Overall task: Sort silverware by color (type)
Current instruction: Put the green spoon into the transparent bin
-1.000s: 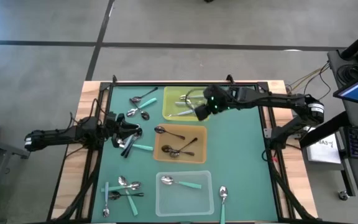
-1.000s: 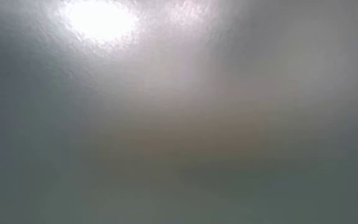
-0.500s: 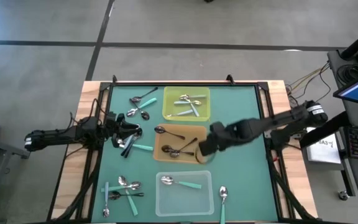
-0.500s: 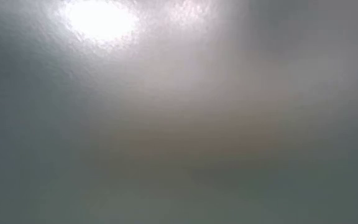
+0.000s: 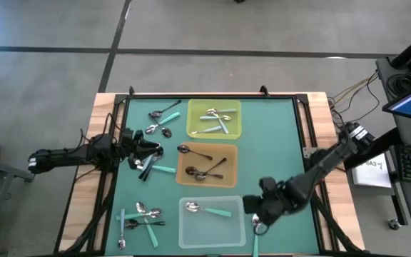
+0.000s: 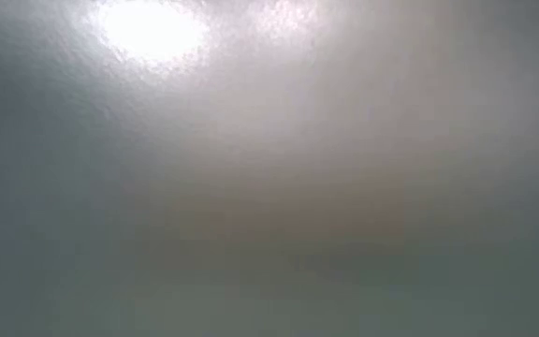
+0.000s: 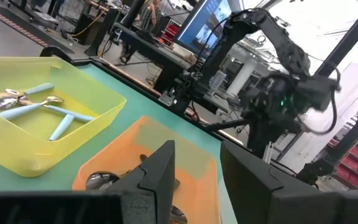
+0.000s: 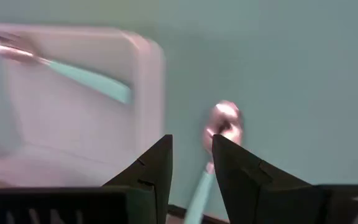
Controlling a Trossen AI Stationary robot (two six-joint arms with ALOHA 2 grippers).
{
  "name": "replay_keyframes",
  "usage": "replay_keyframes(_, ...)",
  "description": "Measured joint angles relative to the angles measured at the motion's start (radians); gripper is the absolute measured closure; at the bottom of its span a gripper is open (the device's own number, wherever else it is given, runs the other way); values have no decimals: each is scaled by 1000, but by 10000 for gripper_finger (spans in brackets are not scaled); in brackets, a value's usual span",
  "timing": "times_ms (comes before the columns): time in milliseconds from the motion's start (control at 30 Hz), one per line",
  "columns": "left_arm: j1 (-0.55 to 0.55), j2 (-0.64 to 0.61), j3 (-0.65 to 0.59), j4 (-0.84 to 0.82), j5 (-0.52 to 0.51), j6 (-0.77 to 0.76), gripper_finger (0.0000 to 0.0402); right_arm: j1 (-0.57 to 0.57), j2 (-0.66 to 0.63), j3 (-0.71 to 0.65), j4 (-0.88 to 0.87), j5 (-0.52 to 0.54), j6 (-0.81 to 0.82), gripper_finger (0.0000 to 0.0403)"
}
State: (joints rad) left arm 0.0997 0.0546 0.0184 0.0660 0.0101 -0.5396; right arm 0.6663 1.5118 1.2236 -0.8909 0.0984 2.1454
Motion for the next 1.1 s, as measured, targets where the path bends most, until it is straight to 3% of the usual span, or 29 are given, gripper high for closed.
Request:
replay_keyframes(267,0,0,0,0,0,0,290,53,127,1,90,-202,145,297)
replay_keyframes(1100,0,0,0,-1,0,0,290,53,364,81,91,-211,177,303)
